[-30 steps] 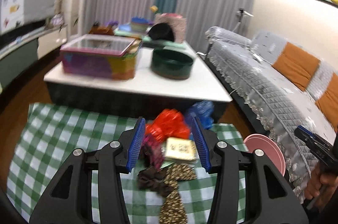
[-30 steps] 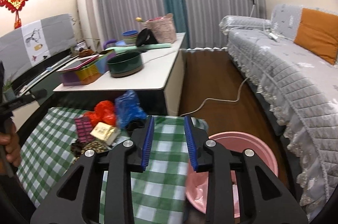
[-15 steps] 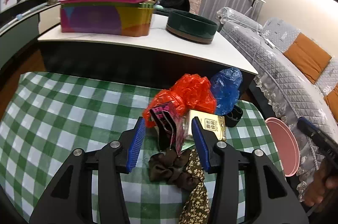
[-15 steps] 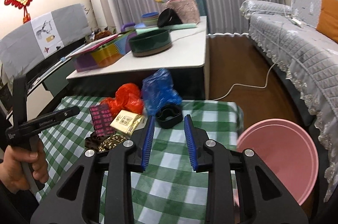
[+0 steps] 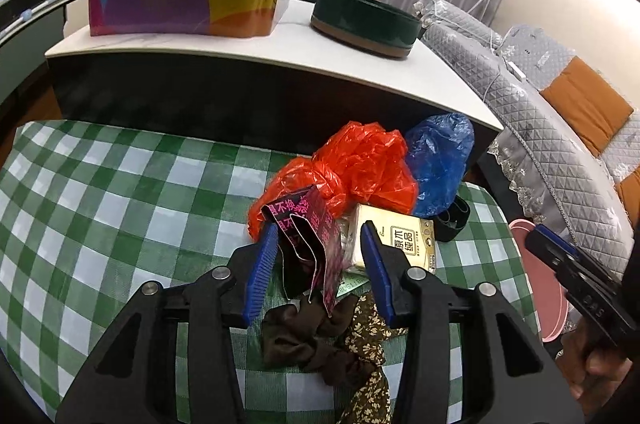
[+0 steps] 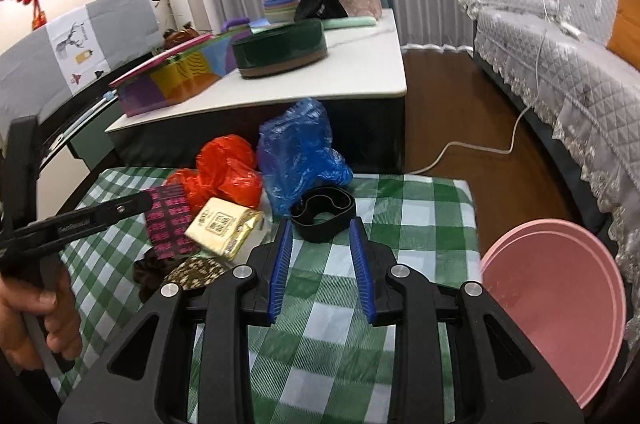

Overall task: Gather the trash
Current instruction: 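Grasp the pink-patterned card with the left tool while the right tool grasps the black strap, then carry the black strap with the right tool over the pink bin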

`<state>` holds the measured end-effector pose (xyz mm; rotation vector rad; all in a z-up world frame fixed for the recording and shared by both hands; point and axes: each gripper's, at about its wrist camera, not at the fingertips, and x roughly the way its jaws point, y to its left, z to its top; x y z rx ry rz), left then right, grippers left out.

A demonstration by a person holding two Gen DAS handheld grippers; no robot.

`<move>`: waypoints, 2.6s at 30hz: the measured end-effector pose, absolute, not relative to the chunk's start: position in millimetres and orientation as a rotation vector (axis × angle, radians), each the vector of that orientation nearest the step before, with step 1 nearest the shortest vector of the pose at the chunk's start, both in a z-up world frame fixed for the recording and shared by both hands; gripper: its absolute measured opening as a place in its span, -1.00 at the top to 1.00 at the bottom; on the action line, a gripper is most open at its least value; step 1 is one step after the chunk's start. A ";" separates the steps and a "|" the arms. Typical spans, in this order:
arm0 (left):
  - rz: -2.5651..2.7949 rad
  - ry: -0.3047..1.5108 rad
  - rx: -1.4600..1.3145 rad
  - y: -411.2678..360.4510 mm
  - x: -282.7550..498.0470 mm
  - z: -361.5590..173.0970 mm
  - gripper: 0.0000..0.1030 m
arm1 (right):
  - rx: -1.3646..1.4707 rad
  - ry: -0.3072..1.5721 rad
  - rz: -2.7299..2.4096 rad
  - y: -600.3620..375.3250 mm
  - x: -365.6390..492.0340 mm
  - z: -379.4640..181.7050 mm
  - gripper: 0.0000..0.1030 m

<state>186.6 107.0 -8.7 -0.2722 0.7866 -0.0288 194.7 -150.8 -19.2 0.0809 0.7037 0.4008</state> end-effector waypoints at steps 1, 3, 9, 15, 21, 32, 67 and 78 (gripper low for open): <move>-0.028 0.793 -0.270 106.3 186.9 -10.1 0.30 | 0.093 0.716 0.398 -150.0 200.3 -23.9 0.40; -0.023 0.803 -0.266 105.8 187.4 -12.9 0.36 | 0.128 0.746 0.391 -148.1 214.7 -34.5 0.40; -0.008 0.807 -0.261 109.9 190.3 -13.7 0.66 | 0.195 0.801 0.372 -139.5 248.5 -53.2 0.29; -0.007 0.795 -0.247 108.7 191.4 -8.9 0.73 | 0.241 0.900 0.320 -137.0 271.5 -72.0 0.36; -0.021 0.762 -0.241 105.4 190.7 2.3 0.76 | 0.221 0.903 0.308 -136.0 267.6 -69.5 0.82; -0.047 0.692 -0.234 99.6 179.0 27.5 0.78 | 0.113 0.871 0.287 -149.9 238.9 -36.7 0.86; -0.141 0.588 -0.121 45.8 112.3 54.9 0.80 | -0.029 0.662 0.224 -238.8 121.9 36.3 0.86; -0.195 0.588 -0.078 8.2 114.3 63.8 0.80 | 0.011 0.618 0.177 -277.1 111.3 47.6 0.86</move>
